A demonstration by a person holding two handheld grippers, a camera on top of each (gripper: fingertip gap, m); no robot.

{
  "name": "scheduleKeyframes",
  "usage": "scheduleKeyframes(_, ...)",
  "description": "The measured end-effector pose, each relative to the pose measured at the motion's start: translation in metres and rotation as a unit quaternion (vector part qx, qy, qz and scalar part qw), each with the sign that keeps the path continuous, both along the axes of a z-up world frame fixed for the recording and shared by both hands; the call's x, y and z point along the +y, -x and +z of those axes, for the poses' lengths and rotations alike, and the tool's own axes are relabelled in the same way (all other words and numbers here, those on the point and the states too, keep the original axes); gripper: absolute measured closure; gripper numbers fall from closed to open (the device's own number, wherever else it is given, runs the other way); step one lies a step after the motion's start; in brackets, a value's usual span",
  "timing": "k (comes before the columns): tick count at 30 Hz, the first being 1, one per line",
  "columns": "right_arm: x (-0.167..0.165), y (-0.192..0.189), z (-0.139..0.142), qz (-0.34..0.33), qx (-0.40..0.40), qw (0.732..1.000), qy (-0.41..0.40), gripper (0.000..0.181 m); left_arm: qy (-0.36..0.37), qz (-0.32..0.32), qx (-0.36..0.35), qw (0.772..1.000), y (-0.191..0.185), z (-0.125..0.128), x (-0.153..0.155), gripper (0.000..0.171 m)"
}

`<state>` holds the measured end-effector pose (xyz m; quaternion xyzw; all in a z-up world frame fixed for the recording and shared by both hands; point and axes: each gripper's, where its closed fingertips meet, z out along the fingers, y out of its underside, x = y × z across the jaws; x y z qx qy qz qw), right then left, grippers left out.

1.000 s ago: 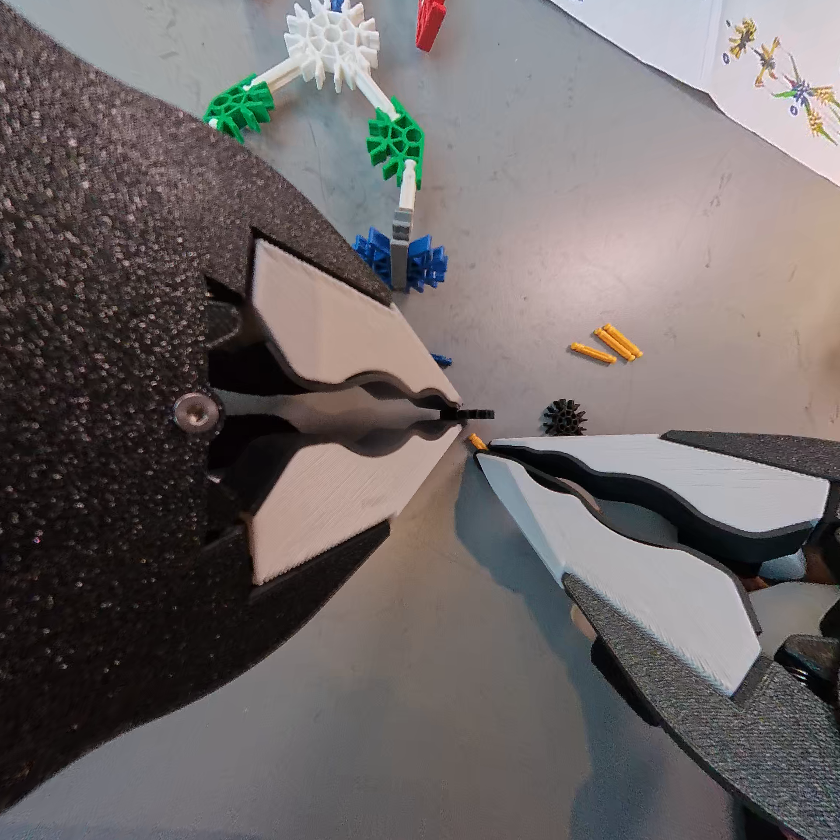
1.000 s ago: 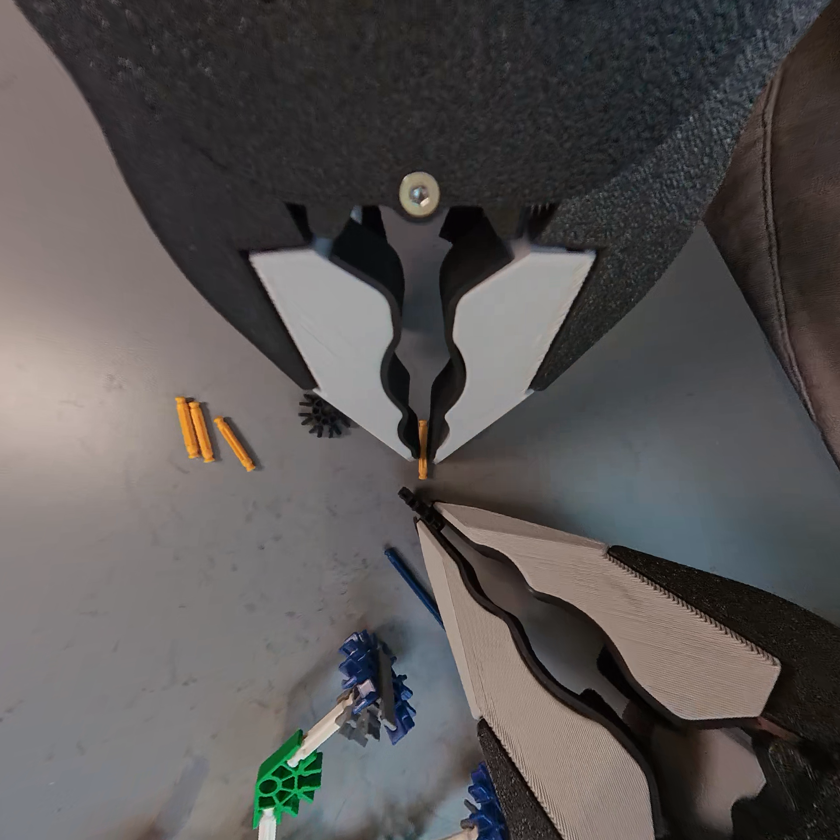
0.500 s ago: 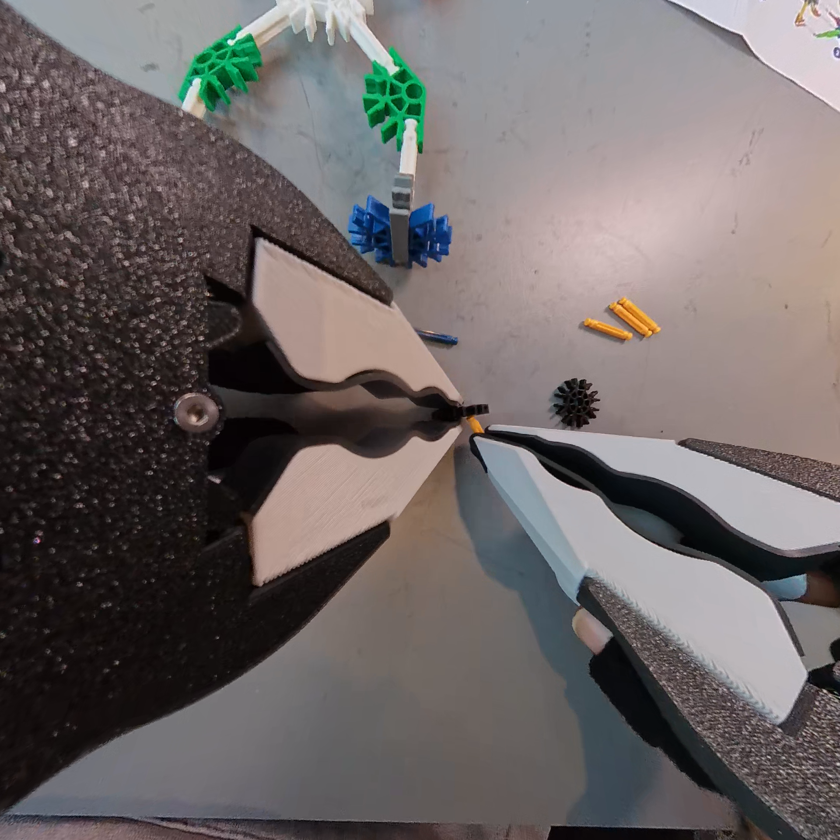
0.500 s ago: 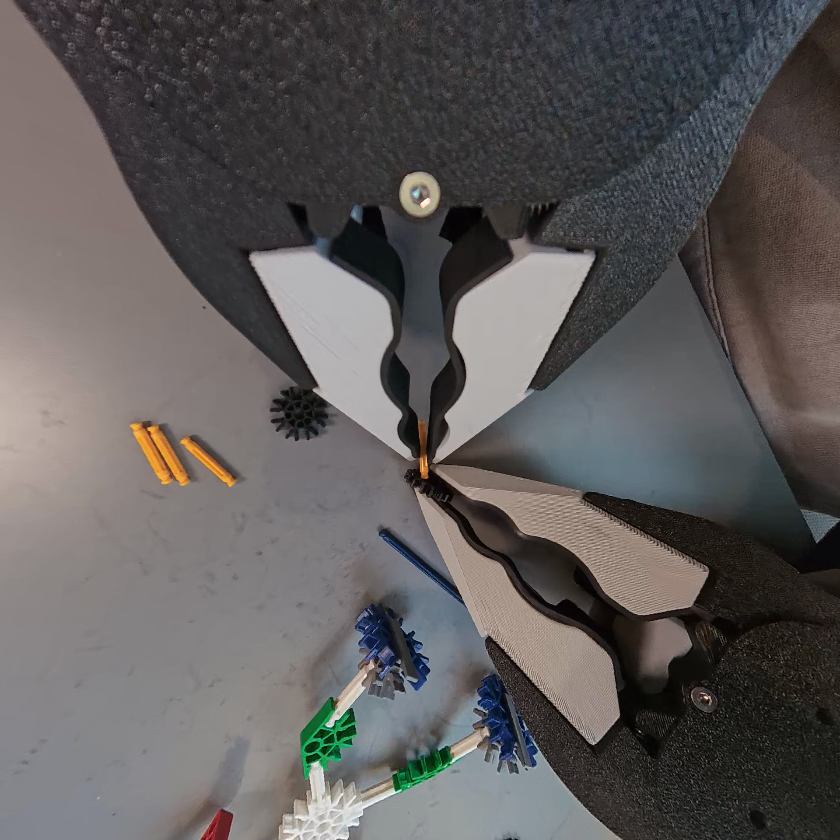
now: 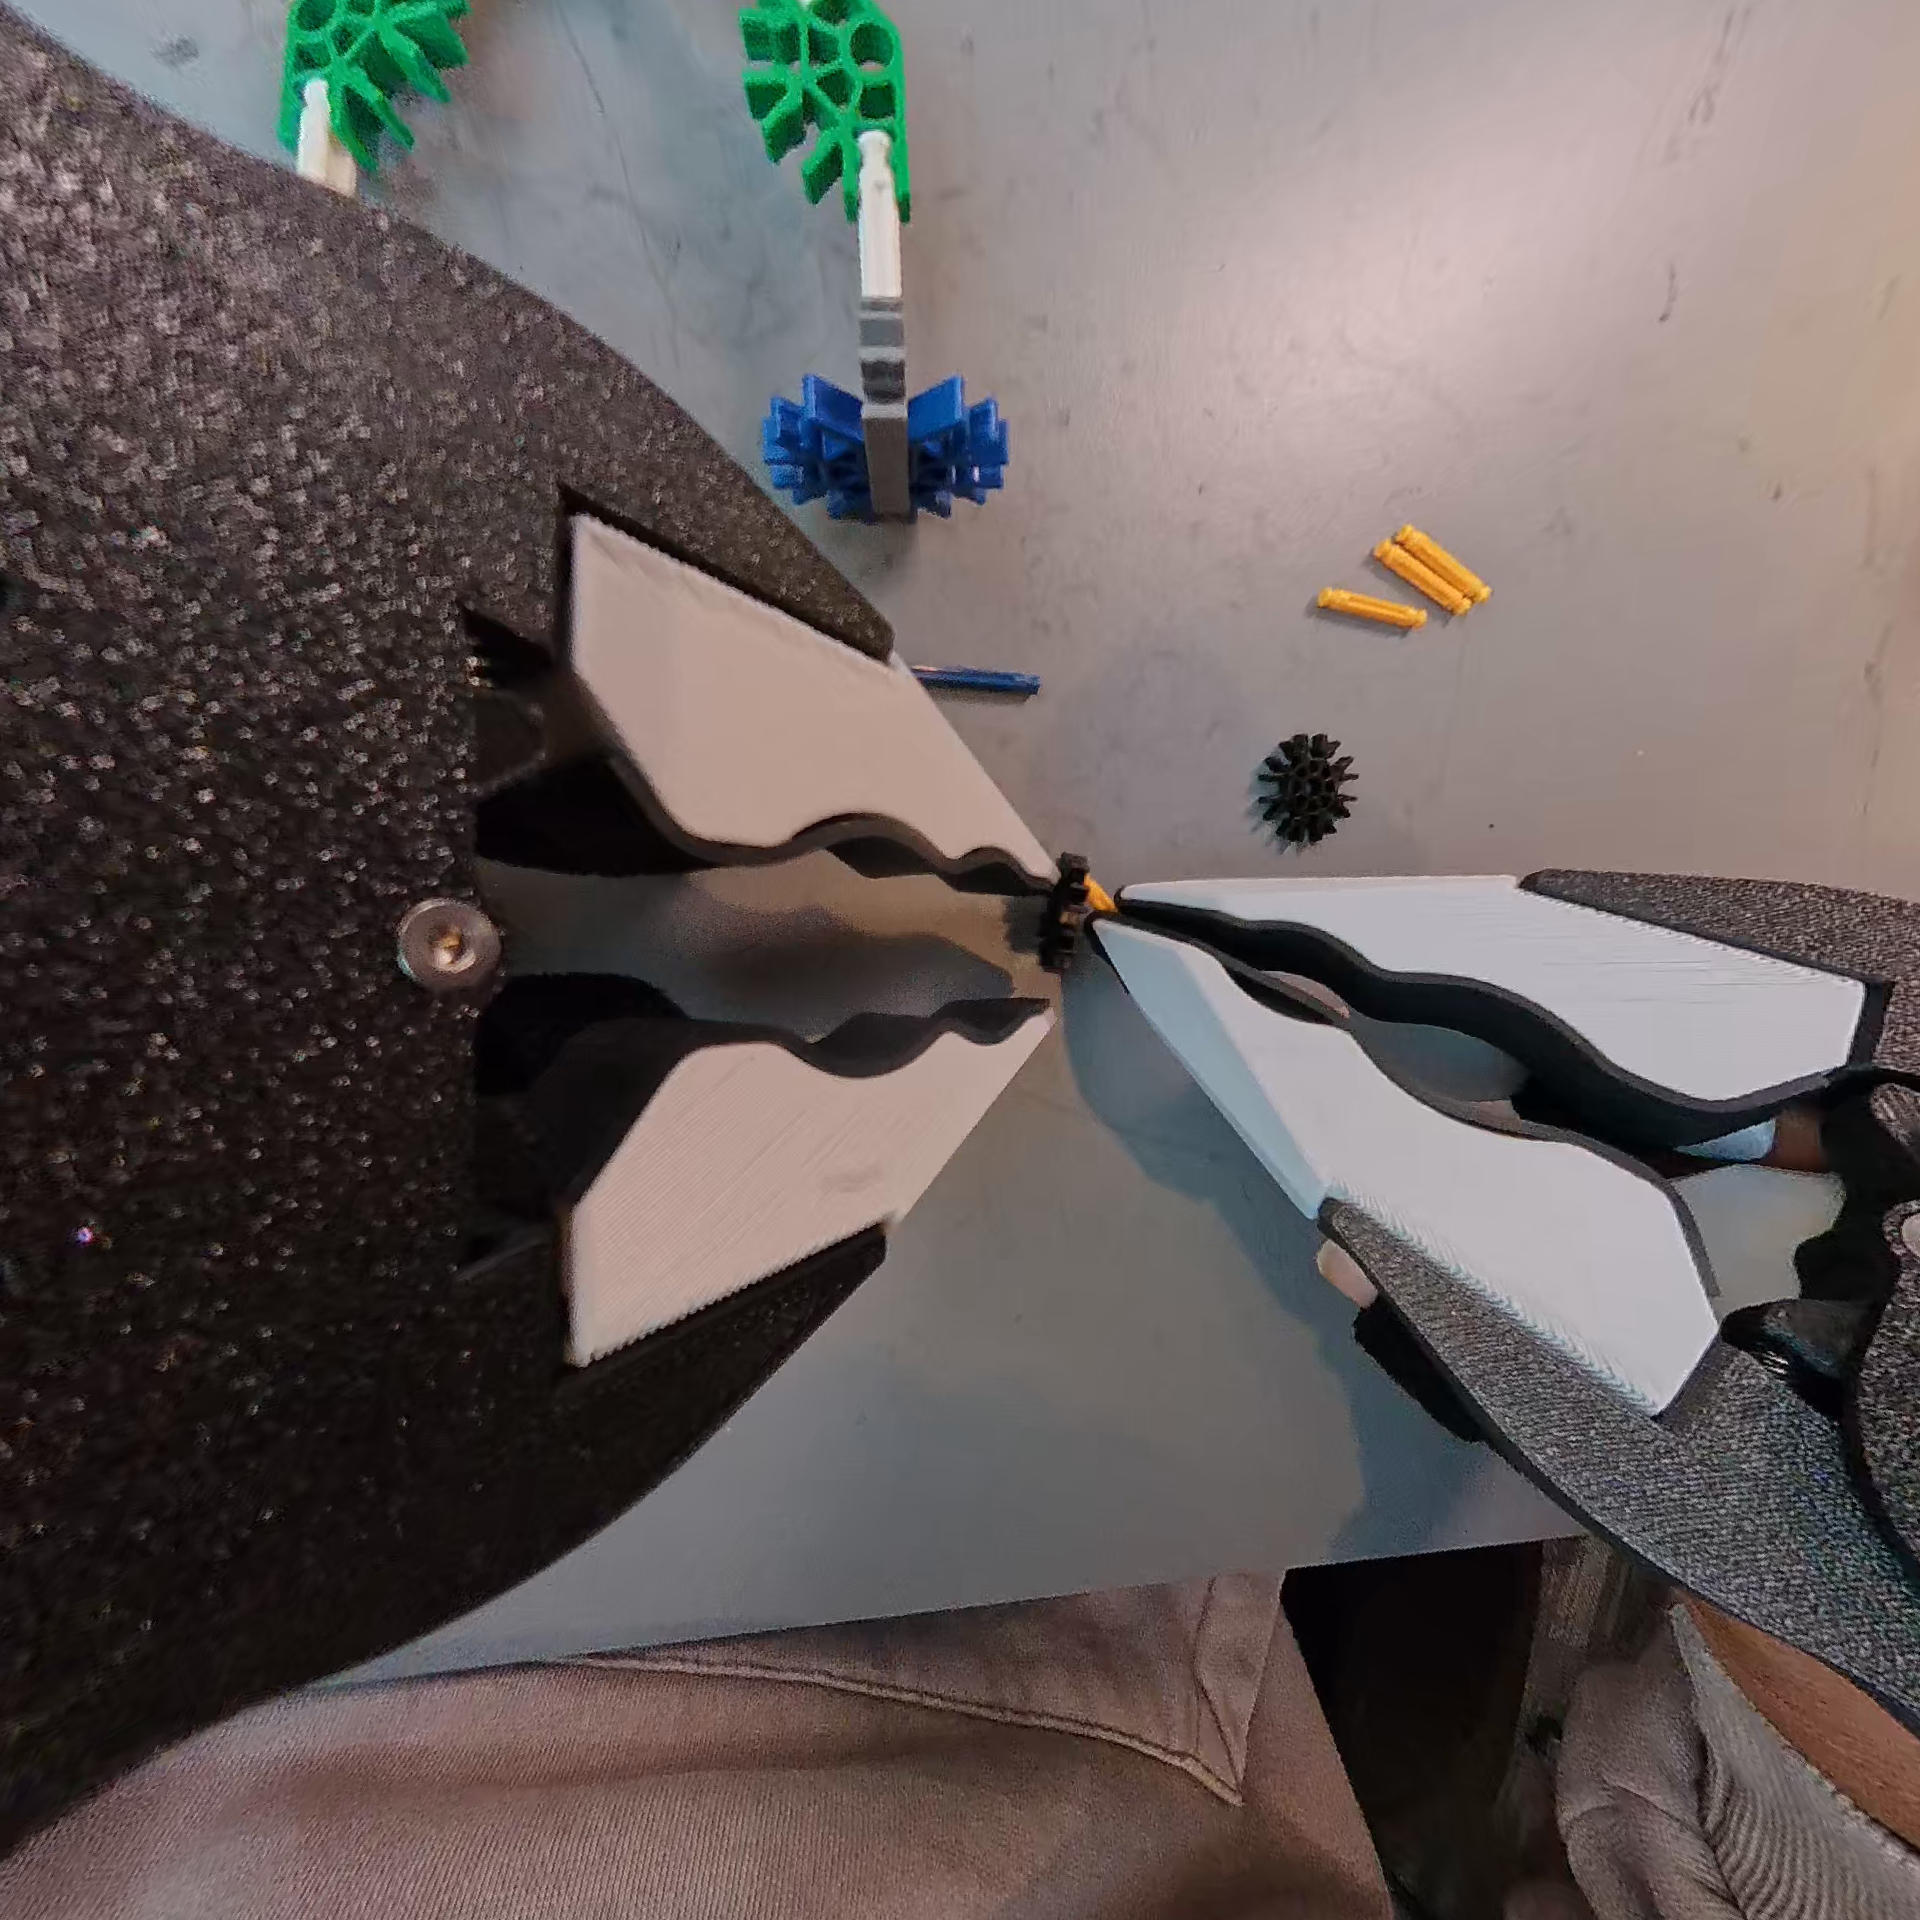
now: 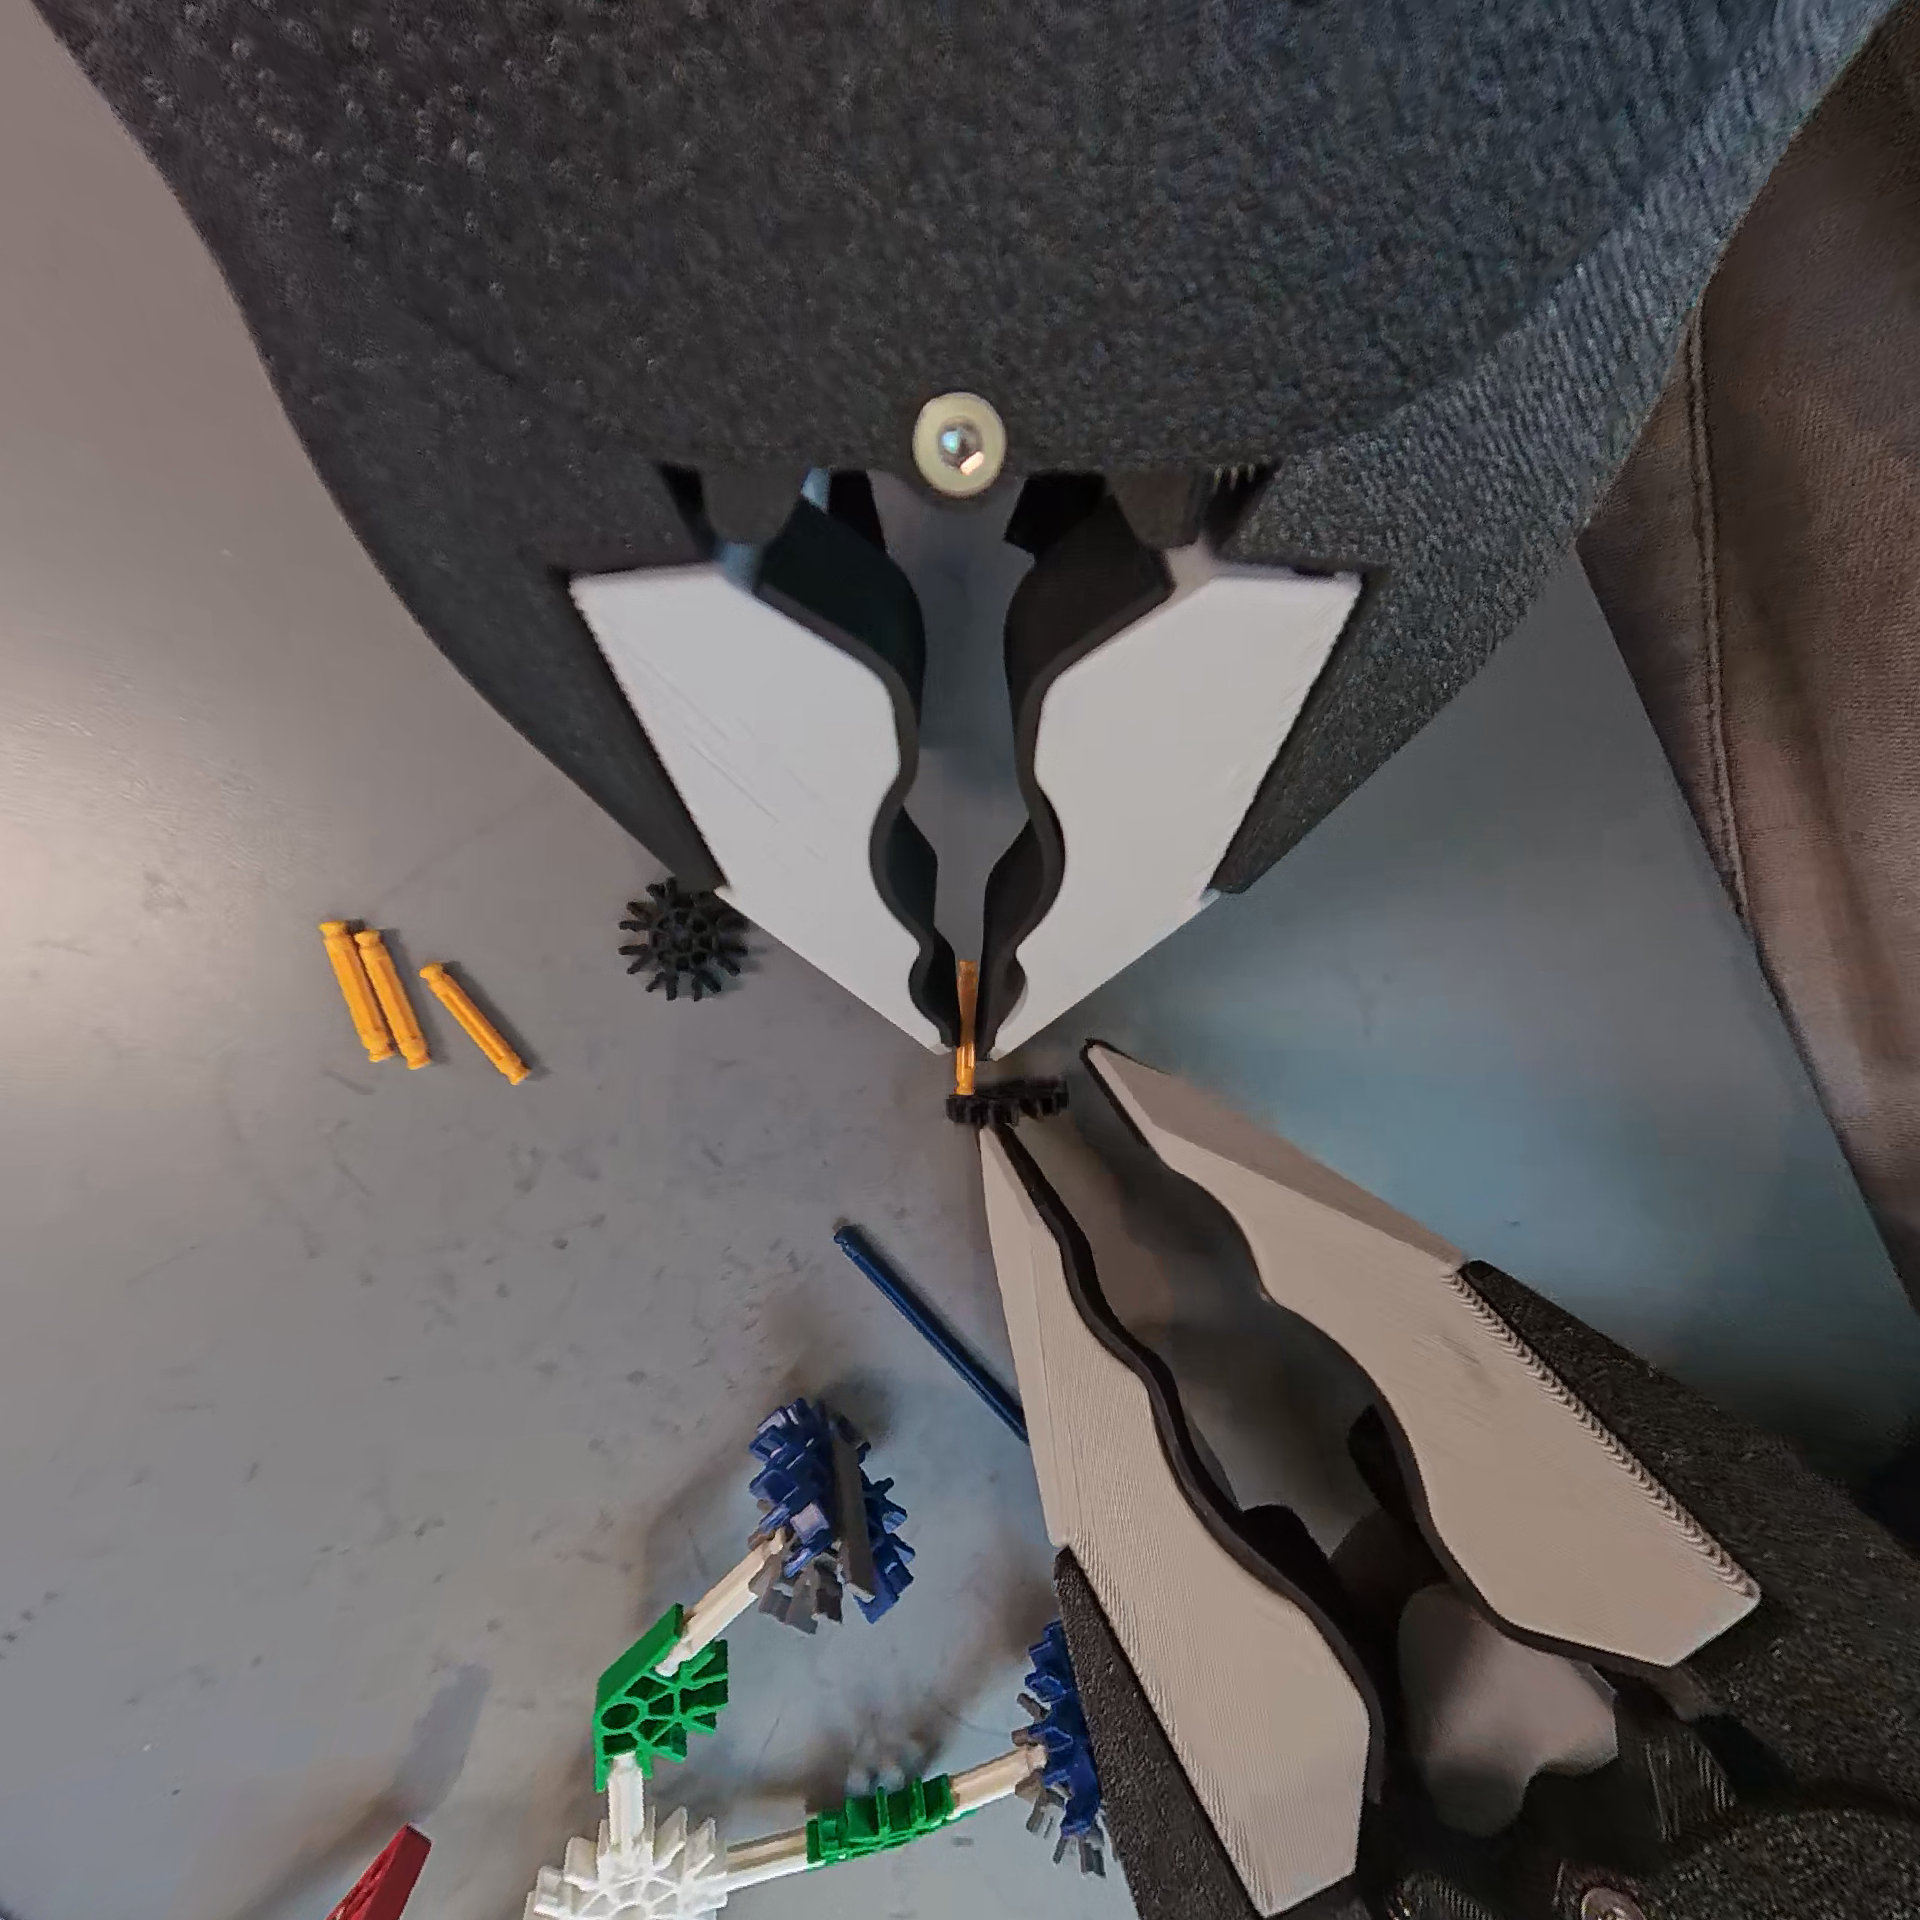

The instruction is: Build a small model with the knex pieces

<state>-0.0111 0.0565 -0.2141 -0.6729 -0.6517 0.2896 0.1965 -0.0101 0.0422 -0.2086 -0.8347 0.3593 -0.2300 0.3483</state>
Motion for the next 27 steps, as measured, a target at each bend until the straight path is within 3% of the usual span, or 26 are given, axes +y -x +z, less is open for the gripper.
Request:
scheduleKeyframes(14, -0.003, -0.006, -0.001, 0.044, 0.005, 0.999, -0.026, 0.180, -0.046, -0.023, 0.041, 0.998, 0.017, 0.006, 0.003, 0.159)
scheduleKeyframes(21, -0.004, -0.014, -0.005, 0.095, -0.022, 0.994, -0.058, 0.180, -0.027, -0.046, 0.059, 0.997, 0.014, -0.010, -0.002, 0.143)
scheduleKeyframes(27, -0.004, -0.011, -0.006, 0.111, -0.023, 0.991, -0.068, 0.179, -0.011, -0.024, 0.044, 0.999, 0.015, -0.011, 0.002, 0.153)
